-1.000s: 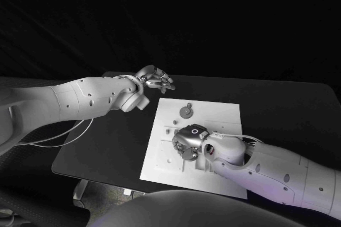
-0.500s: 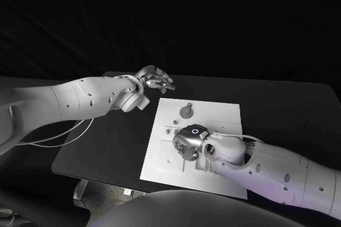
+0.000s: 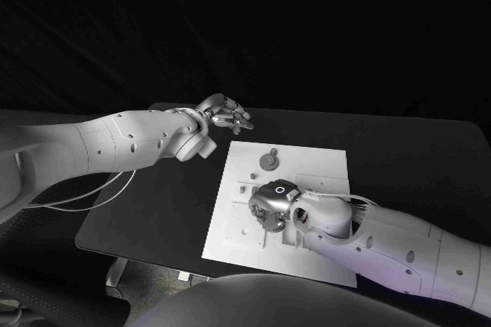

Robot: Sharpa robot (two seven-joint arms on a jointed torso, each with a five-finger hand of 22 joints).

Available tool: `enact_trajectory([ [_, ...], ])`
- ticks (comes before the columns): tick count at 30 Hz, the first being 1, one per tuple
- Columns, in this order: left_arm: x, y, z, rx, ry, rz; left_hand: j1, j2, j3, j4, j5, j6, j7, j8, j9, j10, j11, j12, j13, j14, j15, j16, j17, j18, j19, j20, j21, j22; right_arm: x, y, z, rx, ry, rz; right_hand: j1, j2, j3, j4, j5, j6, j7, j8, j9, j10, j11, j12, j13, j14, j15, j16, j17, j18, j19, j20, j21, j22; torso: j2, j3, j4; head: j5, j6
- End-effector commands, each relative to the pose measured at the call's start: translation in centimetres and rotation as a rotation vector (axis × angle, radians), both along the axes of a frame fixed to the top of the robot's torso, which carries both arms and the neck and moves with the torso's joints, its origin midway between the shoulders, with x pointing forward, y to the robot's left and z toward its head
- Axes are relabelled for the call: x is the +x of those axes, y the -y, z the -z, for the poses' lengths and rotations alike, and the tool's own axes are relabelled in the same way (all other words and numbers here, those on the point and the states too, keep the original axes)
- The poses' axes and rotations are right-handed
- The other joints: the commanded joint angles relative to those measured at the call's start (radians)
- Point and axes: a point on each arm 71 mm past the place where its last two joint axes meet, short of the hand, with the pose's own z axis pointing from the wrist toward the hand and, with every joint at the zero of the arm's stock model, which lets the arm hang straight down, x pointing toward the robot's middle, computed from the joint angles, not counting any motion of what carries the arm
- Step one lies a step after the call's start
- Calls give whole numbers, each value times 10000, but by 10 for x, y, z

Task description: Assemble the parts on the task board

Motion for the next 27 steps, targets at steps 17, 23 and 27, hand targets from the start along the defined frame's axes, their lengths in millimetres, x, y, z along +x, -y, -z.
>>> enact_trajectory([
  [17, 1, 1, -2, -72, 55, -7, 23, 28, -41, 32, 13, -129, 13, -6, -20, -89, 38, 4, -21, 48, -7, -55, 36, 168, 64, 18, -72, 16, 1, 4, 7, -359, -280, 41, -799, -693, -884, 45, 30, -1008, 419, -490, -145, -169, 165, -306, -48, -215, 80, -82, 105, 302, -145, 14, -75, 74, -1, 9, -13, 30, 1],
  [23, 1, 0, -2, -78, 14, -2, 18, 11, -45, 45, 12, -170, 31, -19, -28, -134, 56, -13, -32, 46, -5, -70, 53, 165, 66, 19, -84, 21, 2, 4, 5, -4, -165, 172, -1029, -997, -1415, 68, 32, -1779, 507, -847, -300, -856, 442, -730, -190, -389, 346, -175, 91, 302, -174, 12, -70, 127, -1, 15, -12, 11, 1],
  [27, 1, -1, -2, -72, 9, -20, 17, 11, -45, 48, 12, -176, 34, -21, -29, -141, 59, -15, -34, 46, -5, -73, 56, 164, 65, 20, -86, 21, 3, 6, 4, 137, -85, 250, -1044, -1036, -1523, 74, 32, -1850, 496, -853, -308, -992, 501, -814, -217, -412, 404, -176, 91, 302, -186, 9, -75, 139, -3, 13, -12, -6, 1],
])
